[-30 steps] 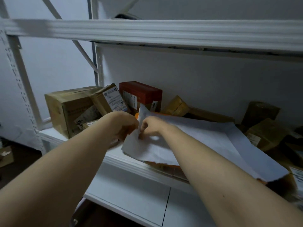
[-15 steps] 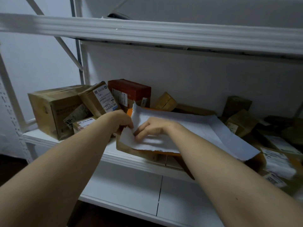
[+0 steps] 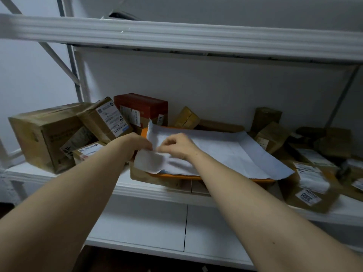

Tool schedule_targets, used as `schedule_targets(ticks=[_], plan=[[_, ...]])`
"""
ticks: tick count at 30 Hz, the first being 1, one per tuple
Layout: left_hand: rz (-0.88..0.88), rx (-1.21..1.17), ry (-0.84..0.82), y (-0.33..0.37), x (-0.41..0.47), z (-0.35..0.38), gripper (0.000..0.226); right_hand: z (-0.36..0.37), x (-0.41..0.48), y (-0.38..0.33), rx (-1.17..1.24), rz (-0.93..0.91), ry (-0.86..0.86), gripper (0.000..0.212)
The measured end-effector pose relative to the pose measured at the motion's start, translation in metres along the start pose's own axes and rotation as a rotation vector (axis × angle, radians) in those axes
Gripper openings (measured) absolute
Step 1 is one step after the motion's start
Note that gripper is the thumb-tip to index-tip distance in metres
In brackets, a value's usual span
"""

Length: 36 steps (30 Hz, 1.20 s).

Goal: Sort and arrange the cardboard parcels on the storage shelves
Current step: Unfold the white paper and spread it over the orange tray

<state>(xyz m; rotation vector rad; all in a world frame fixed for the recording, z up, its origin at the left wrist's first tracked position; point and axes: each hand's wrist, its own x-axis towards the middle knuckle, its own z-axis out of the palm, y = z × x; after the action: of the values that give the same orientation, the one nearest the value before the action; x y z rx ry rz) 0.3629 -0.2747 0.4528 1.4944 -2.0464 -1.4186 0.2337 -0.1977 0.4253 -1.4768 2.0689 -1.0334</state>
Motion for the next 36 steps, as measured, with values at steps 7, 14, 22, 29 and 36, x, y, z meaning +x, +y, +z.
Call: schedule_targets(ticks=[7, 14, 22, 29, 36], plan=[[-0.078, -0.183, -0.047, -0.012, -0.001, 0.007, 0.047, -0.046, -0.037, 0.04, -0.365, 0.365, 0.534, 0.02], [-0.05, -0.23, -0.01, -0.017, -0.007, 0.017, 0.048, -0.056, -0.079, 0.069, -0.297, 0.668, 0.877, 0.071], [0.027, -0.285, 0.105, -0.019, -0.031, 0.037, 0.044, -0.065, -0.11, 0.072, 0.803, 0.896, 0.995, 0.082], [0.009, -0.336, 0.185, -0.025, -0.05, 0.037, 0.05, -0.062, -0.122, 0.078, 1.062, 0.765, 0.837, 0.044], [-0.015, -0.343, 0.25, -0.039, -0.075, 0.046, 0.055, -0.066, -0.147, 0.083, 1.159, 0.78, 0.779, 0.027]])
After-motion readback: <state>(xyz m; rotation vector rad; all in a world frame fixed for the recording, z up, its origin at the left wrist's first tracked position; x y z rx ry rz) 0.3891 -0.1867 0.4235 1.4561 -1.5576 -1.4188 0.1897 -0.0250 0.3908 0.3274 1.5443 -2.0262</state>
